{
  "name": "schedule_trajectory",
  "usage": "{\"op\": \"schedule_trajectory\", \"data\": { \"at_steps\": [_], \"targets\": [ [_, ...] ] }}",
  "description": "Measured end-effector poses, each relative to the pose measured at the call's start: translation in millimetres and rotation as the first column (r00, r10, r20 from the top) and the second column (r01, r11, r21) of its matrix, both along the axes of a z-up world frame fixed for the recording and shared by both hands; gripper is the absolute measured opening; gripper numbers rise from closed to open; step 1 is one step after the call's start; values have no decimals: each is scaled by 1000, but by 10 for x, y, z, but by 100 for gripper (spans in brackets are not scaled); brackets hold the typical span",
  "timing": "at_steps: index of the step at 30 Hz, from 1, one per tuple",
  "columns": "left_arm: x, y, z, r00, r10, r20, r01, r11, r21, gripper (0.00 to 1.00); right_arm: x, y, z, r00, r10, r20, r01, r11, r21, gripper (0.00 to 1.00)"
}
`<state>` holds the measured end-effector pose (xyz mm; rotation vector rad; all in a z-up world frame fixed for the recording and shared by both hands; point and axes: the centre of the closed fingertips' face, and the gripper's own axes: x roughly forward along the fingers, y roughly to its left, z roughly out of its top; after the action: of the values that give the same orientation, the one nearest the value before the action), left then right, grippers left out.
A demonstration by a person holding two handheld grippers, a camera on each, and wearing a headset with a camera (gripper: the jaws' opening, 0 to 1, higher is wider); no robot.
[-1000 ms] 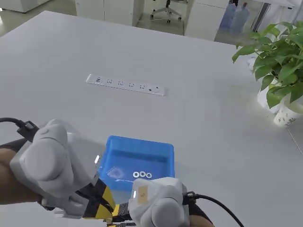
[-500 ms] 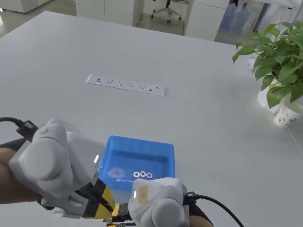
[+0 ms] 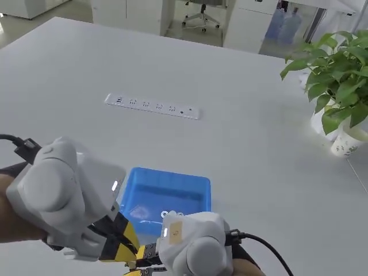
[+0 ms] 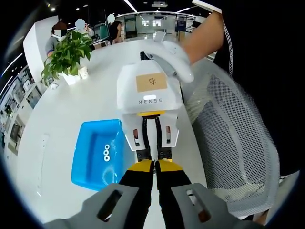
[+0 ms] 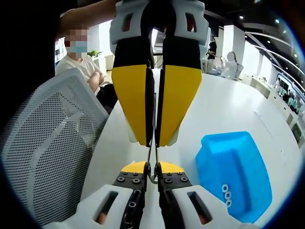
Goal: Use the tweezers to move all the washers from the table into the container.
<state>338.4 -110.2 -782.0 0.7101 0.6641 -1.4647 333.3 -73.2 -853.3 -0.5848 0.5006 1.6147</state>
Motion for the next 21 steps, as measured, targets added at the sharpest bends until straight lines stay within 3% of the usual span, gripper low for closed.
{"op": "schedule_trajectory", "data": {
  "at_steps": [21],
  "targets": [
    [96,-34,299,1000,-1,26,2,1000,-26,5,114,-15,280,1000,-7,20,7,1000,21,9]
  ]
}}
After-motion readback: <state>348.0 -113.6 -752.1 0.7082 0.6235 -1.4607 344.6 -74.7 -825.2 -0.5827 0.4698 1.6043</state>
